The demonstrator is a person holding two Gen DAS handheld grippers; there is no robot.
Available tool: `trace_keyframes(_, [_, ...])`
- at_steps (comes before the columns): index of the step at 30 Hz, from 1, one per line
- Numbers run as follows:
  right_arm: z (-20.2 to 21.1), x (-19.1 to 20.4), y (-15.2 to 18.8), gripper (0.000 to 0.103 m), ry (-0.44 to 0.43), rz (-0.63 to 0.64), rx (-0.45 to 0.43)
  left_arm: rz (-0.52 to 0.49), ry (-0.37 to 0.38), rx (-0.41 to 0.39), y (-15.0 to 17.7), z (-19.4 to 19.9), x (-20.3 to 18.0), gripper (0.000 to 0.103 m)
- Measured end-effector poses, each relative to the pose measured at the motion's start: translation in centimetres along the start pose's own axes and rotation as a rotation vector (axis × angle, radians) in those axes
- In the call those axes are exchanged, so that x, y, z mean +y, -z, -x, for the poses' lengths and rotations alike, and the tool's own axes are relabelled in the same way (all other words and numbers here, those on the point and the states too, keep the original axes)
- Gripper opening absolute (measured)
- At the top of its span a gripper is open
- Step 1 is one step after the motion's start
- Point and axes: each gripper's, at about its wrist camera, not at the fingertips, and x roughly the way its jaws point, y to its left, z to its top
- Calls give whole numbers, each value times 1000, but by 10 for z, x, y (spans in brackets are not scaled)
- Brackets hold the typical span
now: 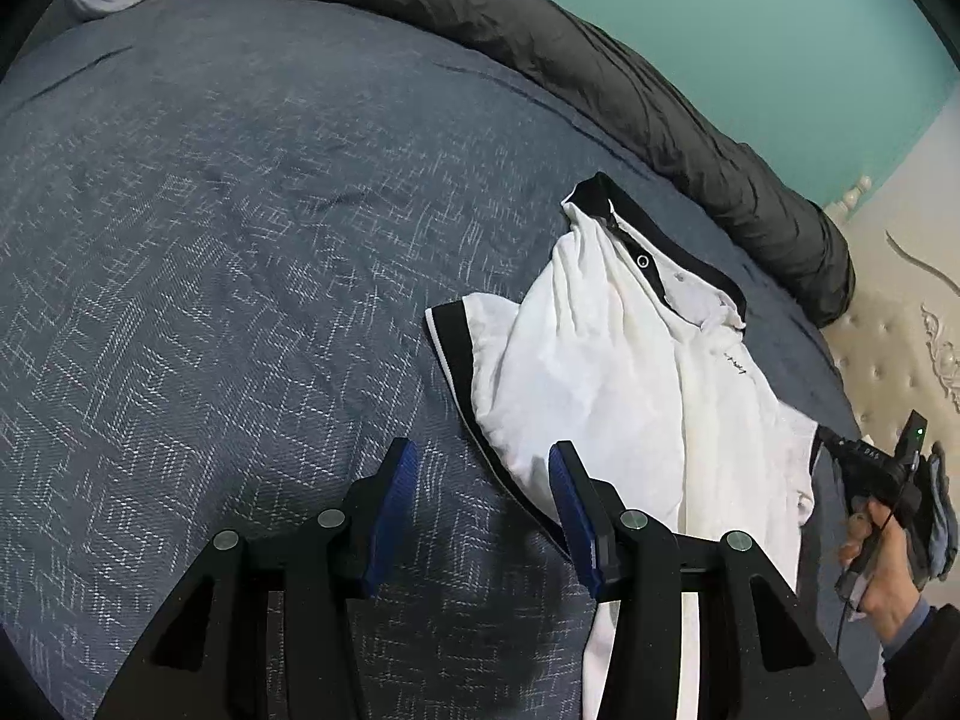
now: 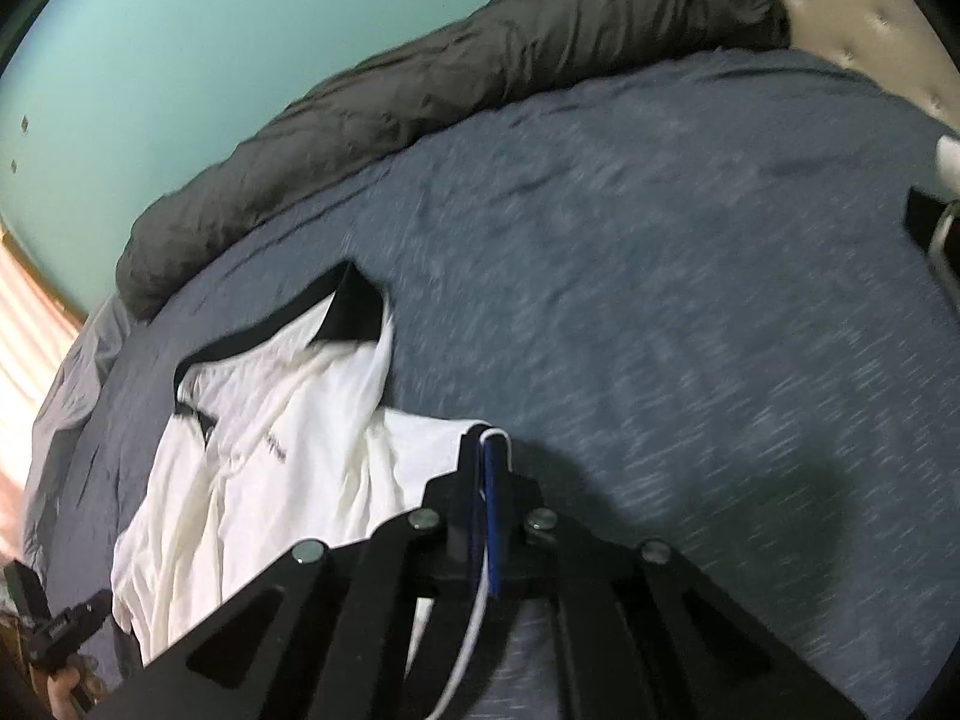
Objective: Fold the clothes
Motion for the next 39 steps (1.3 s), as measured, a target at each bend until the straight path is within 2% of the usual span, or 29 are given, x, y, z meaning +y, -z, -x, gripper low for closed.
trace_keyframes(7, [15,-20,-20,1,82,-22,-30,19,-4,-3,0,2,4,50])
trace_keyframes(12, [9,-38,-25,1,183,-56,-33,28,-5,-12,-2,5,6,50])
trace_keyframes(15, [-6,-54,-22,1,240,-122,10,36,-7,-21,-3,8,9,50])
trace_keyframes(17, [-18,-60,-17,1,228,-150,59,42,-6,-20,-3,8,11,50])
trace_keyframes(22, [-12,-68,-9,5,124,-212,37,44,3,-8,-2,5,10,50])
trace_keyframes(23, [-7,-69,-5,16,117,-225,37,42,6,-8,-2,4,9,50])
trace_keyframes(24, [0,-69,2,36,92,-227,31,40,8,-7,-2,4,8,50])
trace_keyframes(25, [7,-68,9,41,68,-229,25,39,10,-6,-1,4,7,50])
trace_keyframes(28, [24,-63,31,41,-6,-229,25,36,15,-4,-1,4,6,50])
trace_keyframes(32, [28,-55,55,41,-61,-233,65,39,21,-6,-1,5,5,50])
trace_keyframes(37, [12,-36,71,41,-71,-196,113,42,27,-8,-1,6,4,50])
trace_keyframes(38, [10,-34,73,36,-73,-203,108,43,27,-7,-1,5,4,50])
trace_keyframes(39, [9,-32,75,21,-75,-207,104,43,27,-6,-1,5,4,50])
